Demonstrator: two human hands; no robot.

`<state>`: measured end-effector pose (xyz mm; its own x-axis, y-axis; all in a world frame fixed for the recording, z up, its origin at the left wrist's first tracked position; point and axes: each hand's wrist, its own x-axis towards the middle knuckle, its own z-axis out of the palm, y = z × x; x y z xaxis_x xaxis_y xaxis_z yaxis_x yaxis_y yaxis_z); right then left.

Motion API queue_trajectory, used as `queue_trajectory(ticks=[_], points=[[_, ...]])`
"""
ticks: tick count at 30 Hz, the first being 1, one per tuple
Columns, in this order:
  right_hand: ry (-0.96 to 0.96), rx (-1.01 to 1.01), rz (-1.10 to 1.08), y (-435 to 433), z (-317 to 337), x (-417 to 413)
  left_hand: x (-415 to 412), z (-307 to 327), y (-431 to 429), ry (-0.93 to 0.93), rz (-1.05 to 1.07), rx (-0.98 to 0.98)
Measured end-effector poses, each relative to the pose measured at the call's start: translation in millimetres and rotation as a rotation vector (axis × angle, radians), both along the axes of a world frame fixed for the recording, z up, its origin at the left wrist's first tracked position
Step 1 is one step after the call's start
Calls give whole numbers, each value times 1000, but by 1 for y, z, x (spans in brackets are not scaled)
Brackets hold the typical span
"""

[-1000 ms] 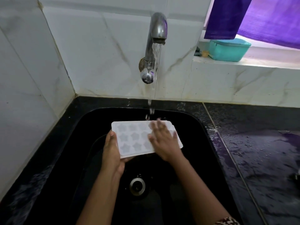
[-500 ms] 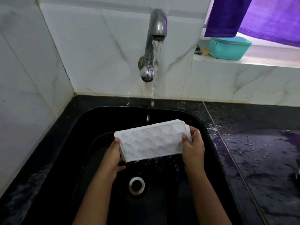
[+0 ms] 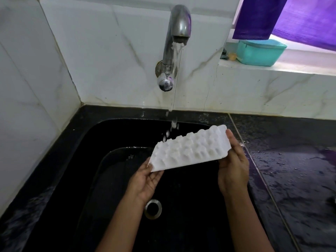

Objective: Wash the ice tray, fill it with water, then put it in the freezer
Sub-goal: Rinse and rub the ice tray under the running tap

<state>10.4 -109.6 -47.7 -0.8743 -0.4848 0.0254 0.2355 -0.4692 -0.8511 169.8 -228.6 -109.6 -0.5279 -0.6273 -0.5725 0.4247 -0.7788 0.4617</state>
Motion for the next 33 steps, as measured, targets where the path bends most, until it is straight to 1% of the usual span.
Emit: queue_trajectory(ticks=[1, 3, 5, 10, 12, 15, 18, 21, 23, 26, 28, 30, 31, 33], points=[[-57, -57, 32, 1, 3, 1, -2, -2, 2, 3, -7, -4], [-51, -115, 69, 4, 10, 3, -8, -6, 8, -5, -14, 1], [-48, -128, 73, 6, 12, 3, -13, -8, 13, 0, -23, -5], [87, 0, -24, 7, 6, -5, -20, -3, 13, -37, 32, -116], [123, 64, -68, 4, -1, -8, -19, -2, 9, -74, 97, -169], [124, 183, -91, -3, -18, -7, -11, 1, -3, -134, 209, -247], [133, 298, -3, -14, -35, -2, 1, 11, -19, -219, 308, -340], [113, 387, 169, -28, -46, 12, 21, 27, -36, -354, 410, -460], [71, 397, 310, -37, -49, 29, 38, 36, -48, -445, 503, -532], [-37, 348, 522, -45, -49, 57, 66, 44, -60, -596, 665, -622], [-76, 353, 629, -48, -50, 69, 81, 45, -65, -654, 753, -656], [-76, 372, 651, -49, -50, 72, 90, 43, -69, -690, 776, -661], [-68, 371, 631, -49, -49, 72, 91, 40, -71, -711, 755, -656], [-33, 359, 533, -48, -46, 67, 89, 32, -72, -767, 640, -669]])
